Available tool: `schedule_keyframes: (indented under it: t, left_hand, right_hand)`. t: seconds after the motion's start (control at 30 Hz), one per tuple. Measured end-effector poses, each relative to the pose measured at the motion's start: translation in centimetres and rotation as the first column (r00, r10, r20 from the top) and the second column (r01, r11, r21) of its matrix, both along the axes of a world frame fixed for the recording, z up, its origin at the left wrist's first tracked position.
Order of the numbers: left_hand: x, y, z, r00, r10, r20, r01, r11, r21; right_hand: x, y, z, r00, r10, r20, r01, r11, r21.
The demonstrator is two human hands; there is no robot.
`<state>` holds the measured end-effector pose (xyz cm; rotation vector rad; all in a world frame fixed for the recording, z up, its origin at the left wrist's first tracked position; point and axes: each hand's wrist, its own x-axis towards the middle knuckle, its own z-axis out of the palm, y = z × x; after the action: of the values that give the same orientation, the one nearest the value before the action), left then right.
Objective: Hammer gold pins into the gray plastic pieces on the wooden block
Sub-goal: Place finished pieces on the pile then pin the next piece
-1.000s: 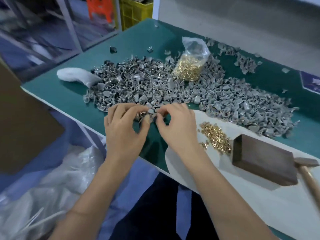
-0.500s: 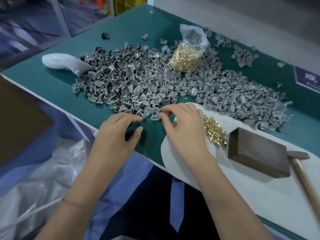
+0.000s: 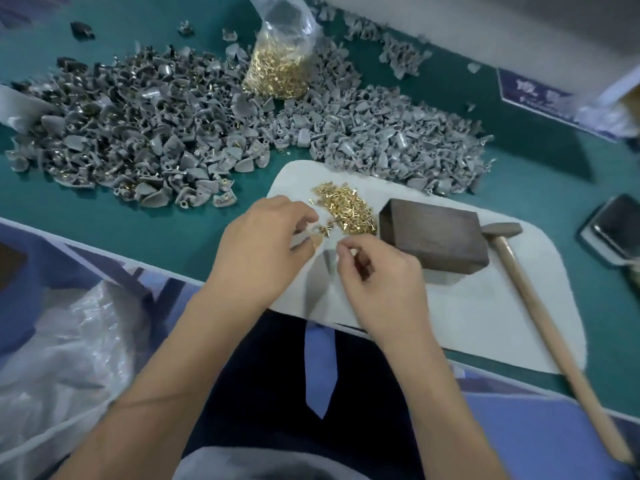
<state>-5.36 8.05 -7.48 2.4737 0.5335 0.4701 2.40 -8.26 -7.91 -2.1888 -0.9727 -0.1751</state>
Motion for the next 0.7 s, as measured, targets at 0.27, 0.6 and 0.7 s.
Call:
schedule_keyframes:
  t: [0.27,0.6,0.7]
  left_hand:
    - [2.3,-0.4,0.0,0.996,0.046,-0.08,-0.038,0.995,0.097]
    - [2.5,-4.1,1.6,0.967,-0.108,0.229,0.24,0.685,-0.688]
    - [3.2,-5.0,1.8,0.974,-0.107,0.2,0.226,0.512,-0.828]
  right_hand:
    - [0.3,-0.6,-0.3,0.998,-0.005,-0.059,0.01,0.997,0.082]
    - [0.5,-1.7,0.1,0.999,0.014,-0.04,0.005,0.9,0.436]
    - [0.7,-3.4,0.3,0.998,-0.056,0.042,0.031,0.897,0.442]
